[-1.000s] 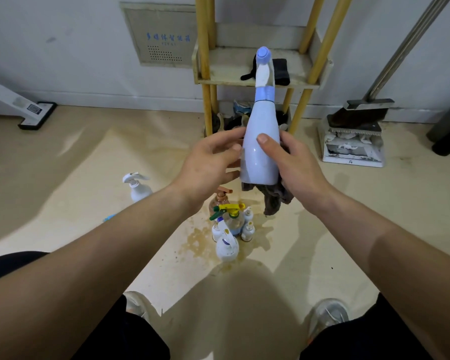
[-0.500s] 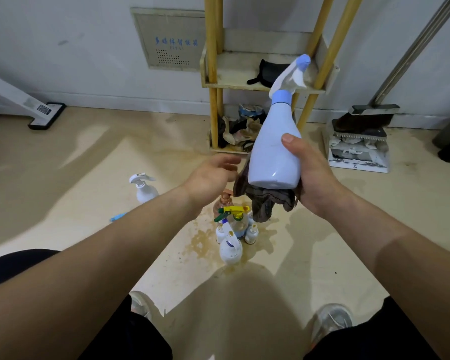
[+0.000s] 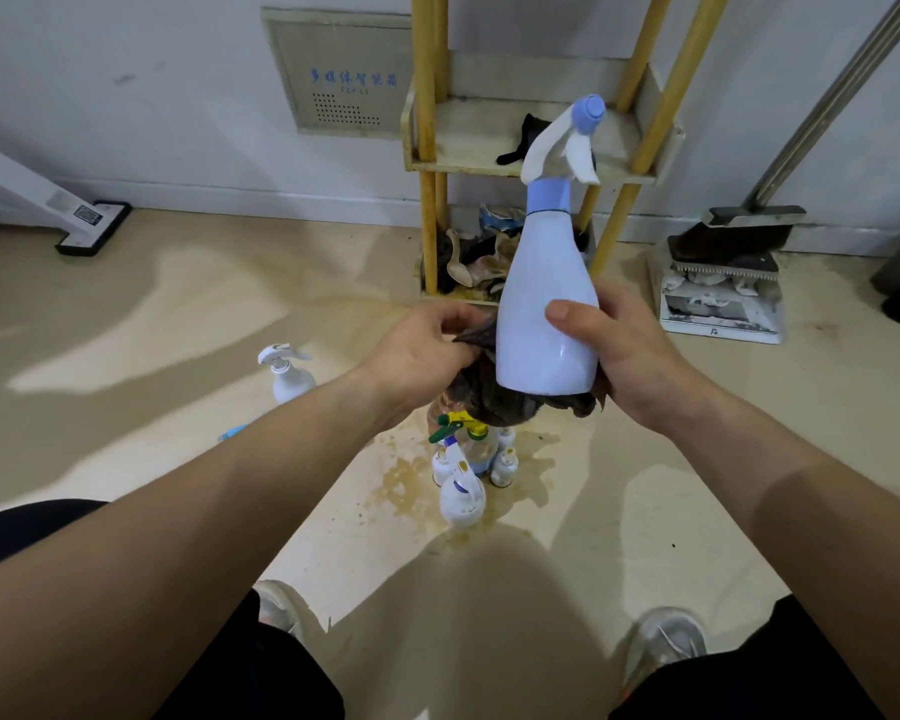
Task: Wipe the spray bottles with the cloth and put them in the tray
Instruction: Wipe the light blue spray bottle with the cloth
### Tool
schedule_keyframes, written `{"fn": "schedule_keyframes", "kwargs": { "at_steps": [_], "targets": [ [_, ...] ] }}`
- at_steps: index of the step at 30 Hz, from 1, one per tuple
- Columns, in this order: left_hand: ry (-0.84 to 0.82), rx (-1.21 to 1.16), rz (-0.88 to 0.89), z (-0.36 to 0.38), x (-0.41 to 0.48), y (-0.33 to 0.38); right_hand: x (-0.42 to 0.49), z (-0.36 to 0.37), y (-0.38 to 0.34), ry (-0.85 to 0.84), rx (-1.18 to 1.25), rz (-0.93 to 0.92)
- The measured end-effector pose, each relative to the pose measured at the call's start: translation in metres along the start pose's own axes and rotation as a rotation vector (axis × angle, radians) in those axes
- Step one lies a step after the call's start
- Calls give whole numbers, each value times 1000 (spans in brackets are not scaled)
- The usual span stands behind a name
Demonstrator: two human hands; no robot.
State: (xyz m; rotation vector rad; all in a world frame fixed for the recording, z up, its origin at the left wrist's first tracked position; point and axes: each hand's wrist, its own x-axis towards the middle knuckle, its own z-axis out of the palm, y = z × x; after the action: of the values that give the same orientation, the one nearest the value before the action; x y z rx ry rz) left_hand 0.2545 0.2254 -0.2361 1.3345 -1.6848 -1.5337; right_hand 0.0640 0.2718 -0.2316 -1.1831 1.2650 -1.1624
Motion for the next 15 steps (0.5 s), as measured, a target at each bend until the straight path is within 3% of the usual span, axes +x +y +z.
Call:
{"fn": "schedule_keyframes", "kwargs": {
  "at_steps": [7, 10, 15],
  "targets": [
    [167, -173, -75, -4, 5, 8, 0, -1, 0, 12, 51, 28],
    [139, -396, -100, -3, 2, 14, 2, 0, 0, 76, 180, 56],
    [113, -467, -111, 13, -9, 15, 3, 3, 1, 46, 216, 63]
  ]
}}
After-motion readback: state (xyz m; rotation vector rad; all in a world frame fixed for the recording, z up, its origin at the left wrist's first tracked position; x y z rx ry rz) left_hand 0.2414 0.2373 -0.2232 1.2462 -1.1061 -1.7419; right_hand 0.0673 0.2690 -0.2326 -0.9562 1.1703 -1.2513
